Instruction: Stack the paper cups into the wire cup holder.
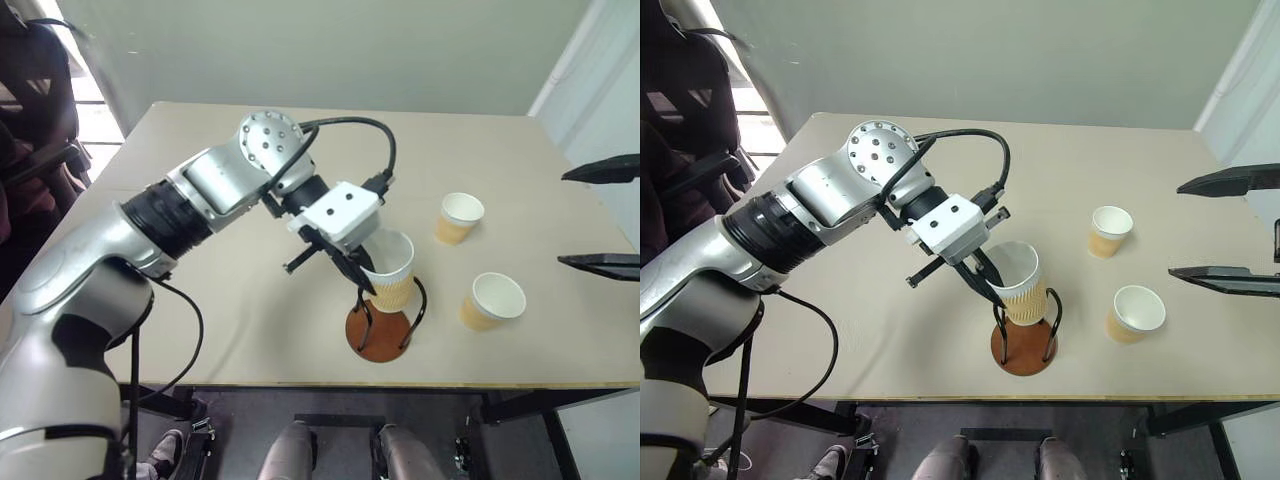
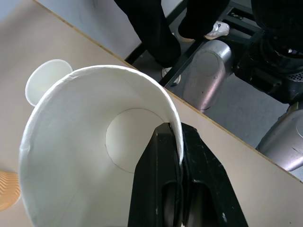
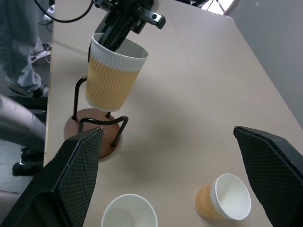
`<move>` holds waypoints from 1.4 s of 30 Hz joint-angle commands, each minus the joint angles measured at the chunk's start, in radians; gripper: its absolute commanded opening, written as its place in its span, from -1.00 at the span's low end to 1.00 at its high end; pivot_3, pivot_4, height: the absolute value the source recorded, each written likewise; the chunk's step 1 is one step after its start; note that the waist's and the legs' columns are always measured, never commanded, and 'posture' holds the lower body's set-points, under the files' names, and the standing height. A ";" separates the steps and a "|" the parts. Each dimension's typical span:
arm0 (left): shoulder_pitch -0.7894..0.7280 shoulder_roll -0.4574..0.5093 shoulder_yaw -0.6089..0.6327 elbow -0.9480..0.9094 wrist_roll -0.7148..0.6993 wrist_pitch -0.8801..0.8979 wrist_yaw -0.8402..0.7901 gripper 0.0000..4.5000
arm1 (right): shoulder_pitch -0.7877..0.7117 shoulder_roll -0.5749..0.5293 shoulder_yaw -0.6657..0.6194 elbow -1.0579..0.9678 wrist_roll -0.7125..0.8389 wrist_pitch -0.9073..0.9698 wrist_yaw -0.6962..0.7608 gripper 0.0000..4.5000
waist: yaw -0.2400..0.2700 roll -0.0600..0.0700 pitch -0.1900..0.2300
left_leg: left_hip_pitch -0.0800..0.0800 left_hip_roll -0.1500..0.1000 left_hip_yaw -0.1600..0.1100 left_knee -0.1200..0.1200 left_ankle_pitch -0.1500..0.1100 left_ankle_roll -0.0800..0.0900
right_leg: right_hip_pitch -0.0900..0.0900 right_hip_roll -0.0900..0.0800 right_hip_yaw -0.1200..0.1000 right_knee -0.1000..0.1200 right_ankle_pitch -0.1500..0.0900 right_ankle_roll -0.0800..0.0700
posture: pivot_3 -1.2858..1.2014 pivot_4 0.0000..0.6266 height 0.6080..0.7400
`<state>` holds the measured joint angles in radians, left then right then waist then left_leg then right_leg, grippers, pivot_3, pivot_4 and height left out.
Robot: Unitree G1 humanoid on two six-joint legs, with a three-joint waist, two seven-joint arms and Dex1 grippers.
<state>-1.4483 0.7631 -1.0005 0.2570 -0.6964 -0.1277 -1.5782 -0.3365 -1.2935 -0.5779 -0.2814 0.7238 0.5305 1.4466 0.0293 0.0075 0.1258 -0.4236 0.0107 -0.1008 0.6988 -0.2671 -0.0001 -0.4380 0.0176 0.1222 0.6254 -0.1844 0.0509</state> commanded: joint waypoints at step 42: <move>0.363 0.236 0.758 -0.134 0.020 0.358 0.018 0.97 | 0.264 0.001 0.132 0.016 -0.303 -0.264 0.039 1.00 | -0.014 0.005 -0.002 | 0.000 -0.006 -0.001 0.001 -0.002 0.005 | 0.000 -0.005 -0.001 0.001 -0.003 0.013 | 0.03 -0.52 1.00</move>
<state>-1.1048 0.9719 -0.3330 0.2050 -0.6312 0.1643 -1.5756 -0.0466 -1.2820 -0.4648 -0.2482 0.4240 0.2845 1.4914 0.0151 0.0127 0.1242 -0.4241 0.0044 -0.1016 0.7003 -0.2696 0.0044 -0.4374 0.0123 0.1205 0.6264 -0.1879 0.0624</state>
